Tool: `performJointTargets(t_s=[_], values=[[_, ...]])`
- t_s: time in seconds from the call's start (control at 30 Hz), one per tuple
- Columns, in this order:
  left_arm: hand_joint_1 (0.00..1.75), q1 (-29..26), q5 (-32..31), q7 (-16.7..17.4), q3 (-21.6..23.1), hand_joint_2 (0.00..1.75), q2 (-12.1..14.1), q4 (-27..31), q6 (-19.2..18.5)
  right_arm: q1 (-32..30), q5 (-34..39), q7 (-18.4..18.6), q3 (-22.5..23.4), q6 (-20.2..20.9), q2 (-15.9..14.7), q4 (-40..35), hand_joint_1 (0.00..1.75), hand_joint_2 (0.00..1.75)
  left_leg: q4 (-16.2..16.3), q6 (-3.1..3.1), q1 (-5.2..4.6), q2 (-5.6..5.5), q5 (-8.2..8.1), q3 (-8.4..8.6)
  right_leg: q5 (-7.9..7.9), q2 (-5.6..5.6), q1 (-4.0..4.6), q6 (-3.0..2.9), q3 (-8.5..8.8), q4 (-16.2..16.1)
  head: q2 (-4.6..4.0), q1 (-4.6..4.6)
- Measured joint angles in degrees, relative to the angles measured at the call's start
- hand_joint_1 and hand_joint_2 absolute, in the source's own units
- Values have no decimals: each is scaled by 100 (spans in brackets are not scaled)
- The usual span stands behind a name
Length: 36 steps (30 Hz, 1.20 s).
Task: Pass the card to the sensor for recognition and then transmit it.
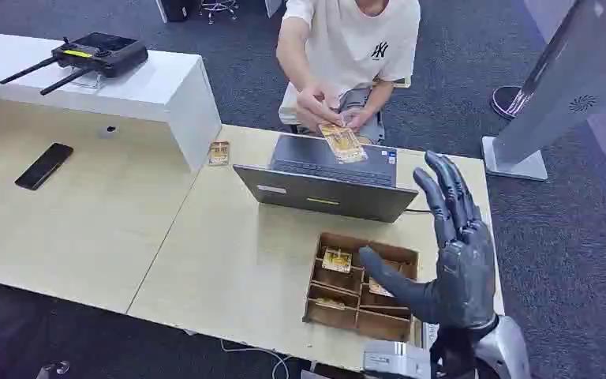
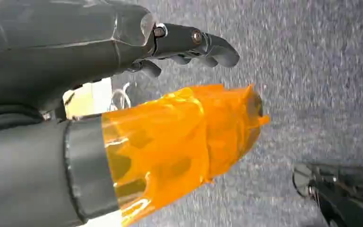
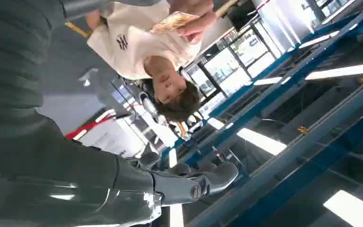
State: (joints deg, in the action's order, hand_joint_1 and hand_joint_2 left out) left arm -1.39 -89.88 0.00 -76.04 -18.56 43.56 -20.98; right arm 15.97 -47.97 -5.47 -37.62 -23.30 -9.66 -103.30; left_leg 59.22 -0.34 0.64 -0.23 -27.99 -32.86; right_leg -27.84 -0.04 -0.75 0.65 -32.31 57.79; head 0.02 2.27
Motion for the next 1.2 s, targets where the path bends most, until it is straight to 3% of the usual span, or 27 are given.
performJointTargets(t_s=[0.37,0.8,0.9,1.07,1.1,1.13,1.2], values=[[0,-47,0,74,680,0,286,-575,526,1036,-896,463,-190,9,2,992,0,175,0,-3,0,-2,2,-1,2,0,0,-2,-1,0,0,0],[0,-41,0,107,933,0,442,-922,730,1280,-1196,604,-234,-55,4,1411,0,175,0,-3,0,-2,2,-2,2,0,0,-2,-1,0,0,-2],[0,-34,0,120,1178,0,561,-1171,924,1479,-1386,745,-232,0,63,1933,0,175,0,-3,0,-2,3,-2,3,-1,0,-3,-1,0,0,-2],[0,-34,0,120,1276,0,577,-1224,955,1563,-1454,807,-232,17,120,2134,3,175,0,-3,0,-3,3,-2,3,-1,0,-3,-2,0,0,0],[0,-35,0,120,1278,0,575,-1226,955,1569,-1454,809,-229,17,122,2160,106,175,0,-3,1,-3,3,-2,3,-1,1,-3,-2,1,0,0],[0,-37,0,120,1281,0,575,-1226,955,1571,-1454,820,-227,17,138,2188,157,175,0,-3,1,-2,3,-2,3,0,1,-3,-2,0,0,0],[0,-36,0,120,1285,0,573,-1226,955,1571,-1454,824,-223,17,155,2228,162,175,0,-3,0,-3,3,-2,3,-1,0,-3,-2,0,0,0]])
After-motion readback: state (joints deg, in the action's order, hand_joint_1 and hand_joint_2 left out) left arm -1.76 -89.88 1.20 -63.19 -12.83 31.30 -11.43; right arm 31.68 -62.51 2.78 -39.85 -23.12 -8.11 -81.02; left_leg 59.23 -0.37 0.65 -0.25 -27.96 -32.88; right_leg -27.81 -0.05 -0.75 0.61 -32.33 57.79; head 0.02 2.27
